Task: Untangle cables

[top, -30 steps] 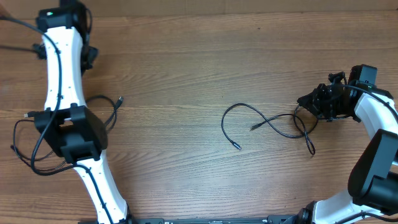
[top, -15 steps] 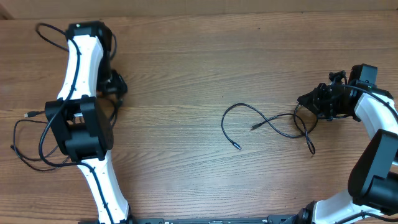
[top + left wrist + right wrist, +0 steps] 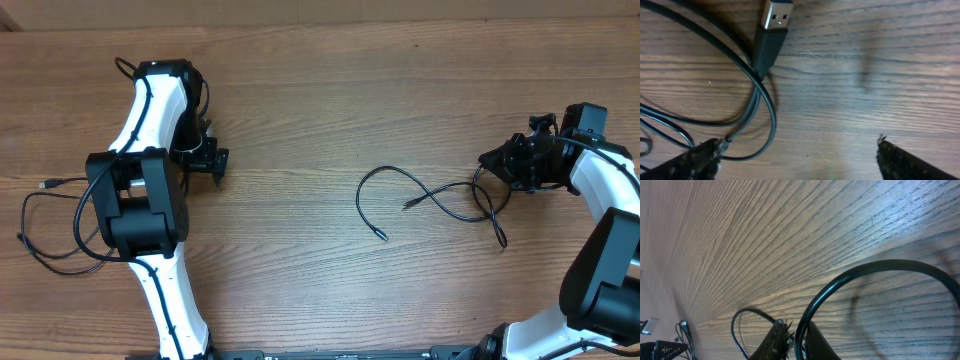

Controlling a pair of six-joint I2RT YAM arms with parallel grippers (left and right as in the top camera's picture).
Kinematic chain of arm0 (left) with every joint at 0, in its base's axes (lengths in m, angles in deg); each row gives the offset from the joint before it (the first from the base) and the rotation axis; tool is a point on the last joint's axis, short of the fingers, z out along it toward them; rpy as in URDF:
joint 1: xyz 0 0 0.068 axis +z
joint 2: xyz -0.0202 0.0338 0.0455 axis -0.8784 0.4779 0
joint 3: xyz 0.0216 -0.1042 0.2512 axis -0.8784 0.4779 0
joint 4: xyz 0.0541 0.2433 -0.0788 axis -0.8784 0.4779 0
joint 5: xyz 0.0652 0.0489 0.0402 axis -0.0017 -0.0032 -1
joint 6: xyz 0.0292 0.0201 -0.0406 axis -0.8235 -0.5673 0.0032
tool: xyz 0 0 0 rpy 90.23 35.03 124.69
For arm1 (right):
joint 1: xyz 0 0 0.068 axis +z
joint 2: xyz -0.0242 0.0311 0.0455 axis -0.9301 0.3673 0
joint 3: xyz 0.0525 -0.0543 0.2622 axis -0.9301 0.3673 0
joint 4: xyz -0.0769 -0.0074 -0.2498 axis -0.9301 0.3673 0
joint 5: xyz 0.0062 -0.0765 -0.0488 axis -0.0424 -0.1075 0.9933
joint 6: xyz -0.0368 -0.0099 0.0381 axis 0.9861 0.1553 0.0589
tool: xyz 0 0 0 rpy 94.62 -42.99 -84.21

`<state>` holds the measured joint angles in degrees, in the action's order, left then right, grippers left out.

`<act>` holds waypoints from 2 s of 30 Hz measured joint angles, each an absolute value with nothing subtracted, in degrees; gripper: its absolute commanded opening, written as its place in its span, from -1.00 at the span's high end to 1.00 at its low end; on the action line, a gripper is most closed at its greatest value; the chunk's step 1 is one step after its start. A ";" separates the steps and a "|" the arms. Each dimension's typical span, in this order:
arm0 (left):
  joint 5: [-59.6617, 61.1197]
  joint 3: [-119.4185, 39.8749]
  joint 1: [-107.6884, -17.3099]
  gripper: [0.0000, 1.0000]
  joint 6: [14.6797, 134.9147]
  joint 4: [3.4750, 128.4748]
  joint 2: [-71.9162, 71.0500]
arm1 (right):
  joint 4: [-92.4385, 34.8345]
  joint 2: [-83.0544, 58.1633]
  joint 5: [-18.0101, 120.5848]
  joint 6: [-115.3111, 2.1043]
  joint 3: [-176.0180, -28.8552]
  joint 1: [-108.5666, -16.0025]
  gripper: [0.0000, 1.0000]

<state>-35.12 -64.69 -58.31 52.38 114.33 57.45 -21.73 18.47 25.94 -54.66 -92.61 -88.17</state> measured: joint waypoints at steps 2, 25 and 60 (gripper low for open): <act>-35.25 -64.12 -58.29 -0.02 51.73 113.90 57.45 | -21.69 18.47 25.94 -54.66 -92.61 -88.17 0.76; -39.23 -49.35 -53.68 -0.01 31.16 99.12 53.19 | -21.51 18.49 26.29 -54.64 -92.61 -88.17 0.75; -38.18 -48.21 -42.49 0.90 41.61 58.55 54.05 | -21.03 18.49 26.32 -54.66 -92.61 -88.17 0.74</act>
<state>-38.18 -48.21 -42.49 41.61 58.55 54.05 -21.03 18.49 26.32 -54.66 -92.61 -88.17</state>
